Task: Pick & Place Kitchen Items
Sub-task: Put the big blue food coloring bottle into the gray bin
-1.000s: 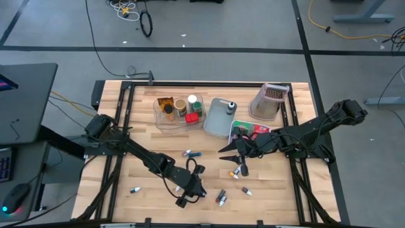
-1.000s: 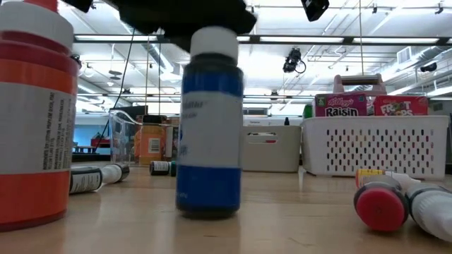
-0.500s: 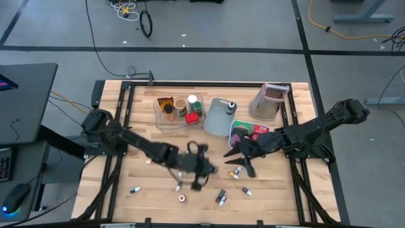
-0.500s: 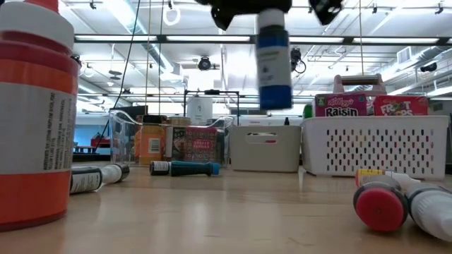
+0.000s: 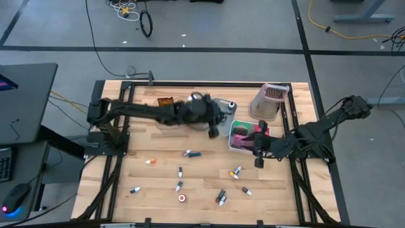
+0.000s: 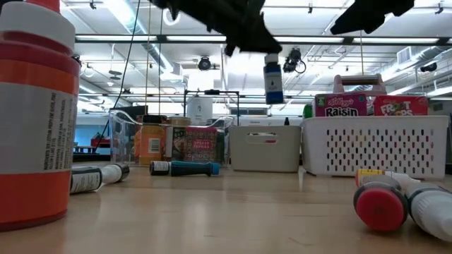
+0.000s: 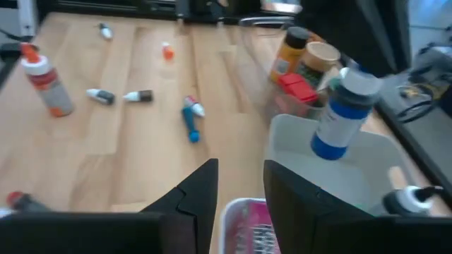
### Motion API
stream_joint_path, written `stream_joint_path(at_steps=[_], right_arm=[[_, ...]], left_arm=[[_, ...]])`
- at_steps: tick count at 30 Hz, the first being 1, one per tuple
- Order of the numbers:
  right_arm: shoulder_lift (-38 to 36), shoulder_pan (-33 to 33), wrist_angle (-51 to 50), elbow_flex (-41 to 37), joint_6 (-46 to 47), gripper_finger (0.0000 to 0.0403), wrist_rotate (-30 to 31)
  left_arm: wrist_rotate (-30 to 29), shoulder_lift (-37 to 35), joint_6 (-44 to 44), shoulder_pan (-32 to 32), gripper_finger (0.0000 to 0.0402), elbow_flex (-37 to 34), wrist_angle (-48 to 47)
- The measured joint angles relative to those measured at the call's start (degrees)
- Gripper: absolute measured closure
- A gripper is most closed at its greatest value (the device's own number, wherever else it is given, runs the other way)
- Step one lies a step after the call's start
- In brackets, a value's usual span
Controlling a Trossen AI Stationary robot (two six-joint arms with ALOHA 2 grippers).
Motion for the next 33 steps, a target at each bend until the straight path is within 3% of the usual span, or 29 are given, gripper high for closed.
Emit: stream_joint_path(at_steps=[7, 14, 33], right_arm=[[-0.6, -0.6, 0.8, -0.2, -4.4, 0.028, 5.0], [-0.6, -1.2, 3.1, -0.2, -5.9, 0.028, 4.7], [-0.6, -1.2, 3.8, -0.2, -6.1, 0.028, 4.4]], left_arm=[[6.9, 3.0, -4.4, 10.7, 0.0356, -0.2, 1.8], [12.7, 9.0, -7.0, 15.0, 0.0355, -0.1, 8.2], [9.3, 16.9, -7.8, 15.8, 0.0357, 0.3, 10.4]])
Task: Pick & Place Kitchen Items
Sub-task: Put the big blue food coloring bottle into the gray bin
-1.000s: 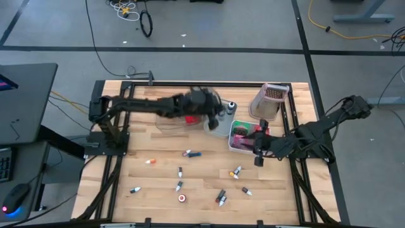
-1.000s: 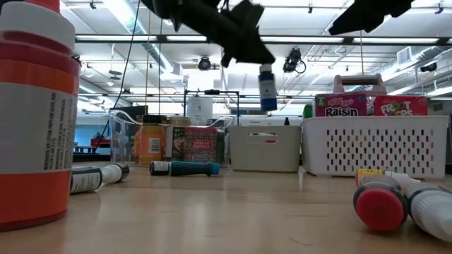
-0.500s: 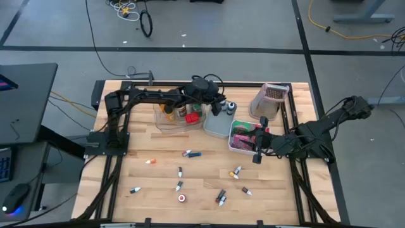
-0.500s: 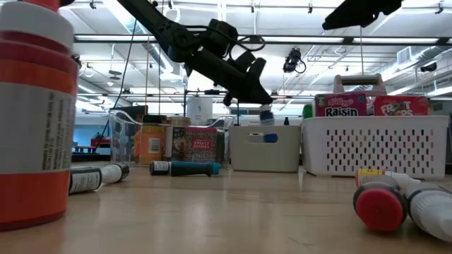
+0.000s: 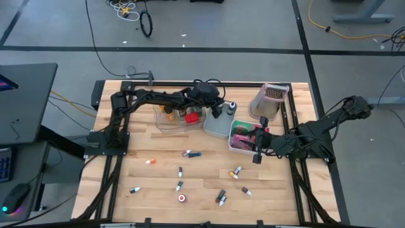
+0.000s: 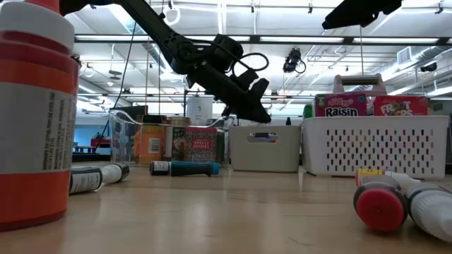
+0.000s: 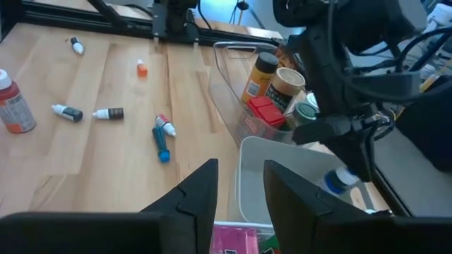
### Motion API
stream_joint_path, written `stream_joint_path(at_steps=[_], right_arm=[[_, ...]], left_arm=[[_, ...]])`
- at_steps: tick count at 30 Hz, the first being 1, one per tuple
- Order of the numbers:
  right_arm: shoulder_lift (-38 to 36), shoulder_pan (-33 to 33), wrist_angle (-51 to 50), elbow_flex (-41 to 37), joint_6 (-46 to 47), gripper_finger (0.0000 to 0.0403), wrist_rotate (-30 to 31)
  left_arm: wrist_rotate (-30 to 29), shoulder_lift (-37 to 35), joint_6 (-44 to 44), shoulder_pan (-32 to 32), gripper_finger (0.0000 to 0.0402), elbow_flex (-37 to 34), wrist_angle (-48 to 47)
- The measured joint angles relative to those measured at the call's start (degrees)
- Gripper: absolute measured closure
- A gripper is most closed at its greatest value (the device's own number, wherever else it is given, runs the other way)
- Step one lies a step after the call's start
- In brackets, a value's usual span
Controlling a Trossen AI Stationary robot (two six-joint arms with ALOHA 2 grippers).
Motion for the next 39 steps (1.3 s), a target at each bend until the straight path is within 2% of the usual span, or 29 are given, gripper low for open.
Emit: stream_joint_path(at_steps=[21, 32, 39], right_arm=[[0.0, 0.0, 0.1, 0.0, 0.5, 0.028, -0.1], [0.0, 0.0, 0.0, 0.0, 0.5, 0.028, -0.1], [0.0, 0.0, 0.0, 0.0, 0.5, 0.028, -0.1]], left_arm=[[-6.0, 0.9, -0.8, 0.4, 0.0347, 0.3, -1.0], [-8.4, 0.9, -0.2, 0.3, 0.0288, 0.2, -1.2], [-7.8, -1.6, 1.2, -0.1, 0.0269, 0.0, -2.8]])
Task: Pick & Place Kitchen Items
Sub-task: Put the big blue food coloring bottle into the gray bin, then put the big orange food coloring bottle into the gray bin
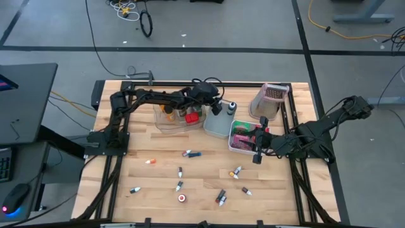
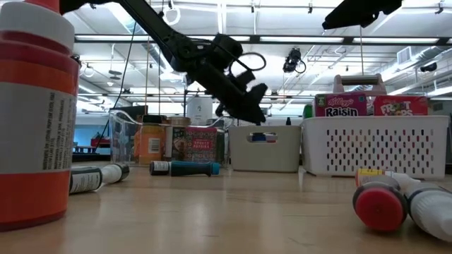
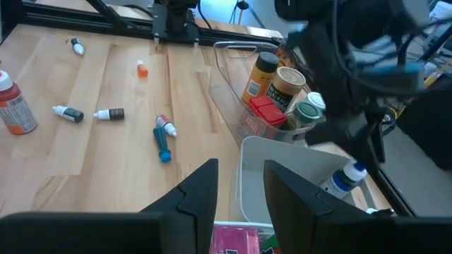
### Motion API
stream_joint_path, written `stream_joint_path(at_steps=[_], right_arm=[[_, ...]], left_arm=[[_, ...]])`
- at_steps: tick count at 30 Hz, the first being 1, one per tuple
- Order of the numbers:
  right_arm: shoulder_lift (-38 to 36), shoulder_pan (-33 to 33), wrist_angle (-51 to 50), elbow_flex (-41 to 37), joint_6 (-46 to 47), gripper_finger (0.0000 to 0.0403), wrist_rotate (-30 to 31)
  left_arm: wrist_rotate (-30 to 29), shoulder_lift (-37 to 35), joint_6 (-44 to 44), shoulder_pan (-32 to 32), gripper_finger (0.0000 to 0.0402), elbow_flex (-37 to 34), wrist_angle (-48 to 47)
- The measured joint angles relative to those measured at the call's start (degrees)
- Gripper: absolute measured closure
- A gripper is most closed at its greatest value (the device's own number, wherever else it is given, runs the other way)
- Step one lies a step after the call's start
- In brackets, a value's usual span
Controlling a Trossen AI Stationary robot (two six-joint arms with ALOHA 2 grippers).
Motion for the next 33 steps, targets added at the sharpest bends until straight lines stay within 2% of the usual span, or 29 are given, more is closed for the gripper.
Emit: stream_joint_path(at_steps=[7, 15, 22, 26, 33], right_arm=[[0.0, 0.0, 0.1, 0.0, -0.5, 0.028, 0.1], [0.0, 0.0, 1.1, 0.0, -2.3, 0.028, 0.5], [0.0, 0.0, 3.8, 0.0, -3.4, 0.028, 0.4], [0.0, 0.0, 5.1, 0.0, -3.3, 0.028, 0.3], [0.0, 0.0, 9.0, 0.0, -3.2, 0.028, -0.1]], left_arm=[[1.2, -8.7, 5.5, -3.0, 0.0267, 0.1, -2.5], [1.9, -22.2, 15.1, -9.7, 0.0267, 0.1, -15.8], [2.1, -33.4, 12.8, -16.9, 0.0267, 0.1, -30.2], [2.0, -35.9, 14.4, -23.8, 0.0267, 0.1, -32.7], [2.0, -32.5, 20.0, -37.5, 0.0267, -0.1, -32.7]])
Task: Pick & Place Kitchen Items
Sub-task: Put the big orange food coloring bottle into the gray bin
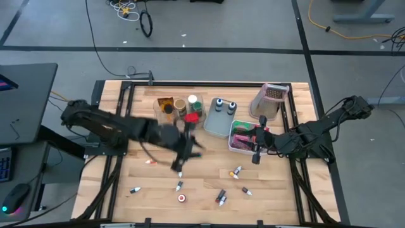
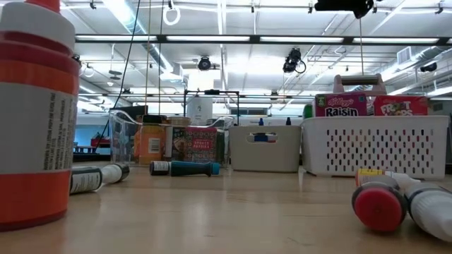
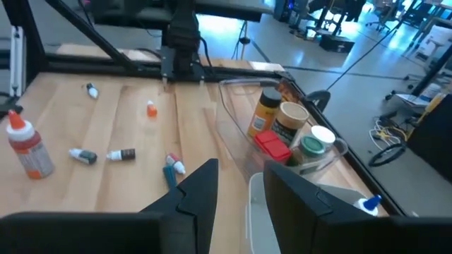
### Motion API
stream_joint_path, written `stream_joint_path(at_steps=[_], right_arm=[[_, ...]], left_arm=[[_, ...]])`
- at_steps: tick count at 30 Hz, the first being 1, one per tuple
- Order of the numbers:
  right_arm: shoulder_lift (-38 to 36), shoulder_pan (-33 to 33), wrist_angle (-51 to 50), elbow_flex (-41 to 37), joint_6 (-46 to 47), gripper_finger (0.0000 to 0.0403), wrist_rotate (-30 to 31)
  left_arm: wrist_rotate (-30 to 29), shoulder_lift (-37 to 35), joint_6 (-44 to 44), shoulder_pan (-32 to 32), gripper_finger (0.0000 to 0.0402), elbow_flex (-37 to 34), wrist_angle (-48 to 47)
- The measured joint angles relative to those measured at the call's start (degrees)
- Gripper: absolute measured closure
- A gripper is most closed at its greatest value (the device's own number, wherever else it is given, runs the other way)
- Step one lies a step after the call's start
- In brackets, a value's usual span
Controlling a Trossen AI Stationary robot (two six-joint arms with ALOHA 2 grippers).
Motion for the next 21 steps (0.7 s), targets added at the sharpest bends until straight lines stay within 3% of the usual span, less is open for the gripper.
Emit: stream_joint_path(at_steps=[3, 7, 12, 16, 21], right_arm=[[0.0, 0.0, 0.2, 0.0, 0.9, 0.028, 0.0], [0.0, 0.0, 0.5, 0.0, 3.9, 0.028, 0.0], [0.2, 0.0, 0.3, 0.0, 7.8, 0.028, -1.1], [0.7, 0.0, 0.3, 0.0, 8.1, 0.028, -4.9], [1.5, 0.0, 0.1, 0.0, 7.8, 0.028, -5.8]], left_arm=[[2.1, 1.6, 4.5, -5.0, 0.0267, 0.0, -1.2], [6.7, 3.1, 1.7, -10.0, 0.0267, 0.1, -2.6], [4.8, 4.3, -0.9, -14.8, 0.0267, -3.7, -0.6], [1.1, 3.2, -4.9, -16.7, 0.0267, -13.0, 9.1], [0.2, 1.7, -7.0, -17.6, 0.0267, -26.0, 33.2]])
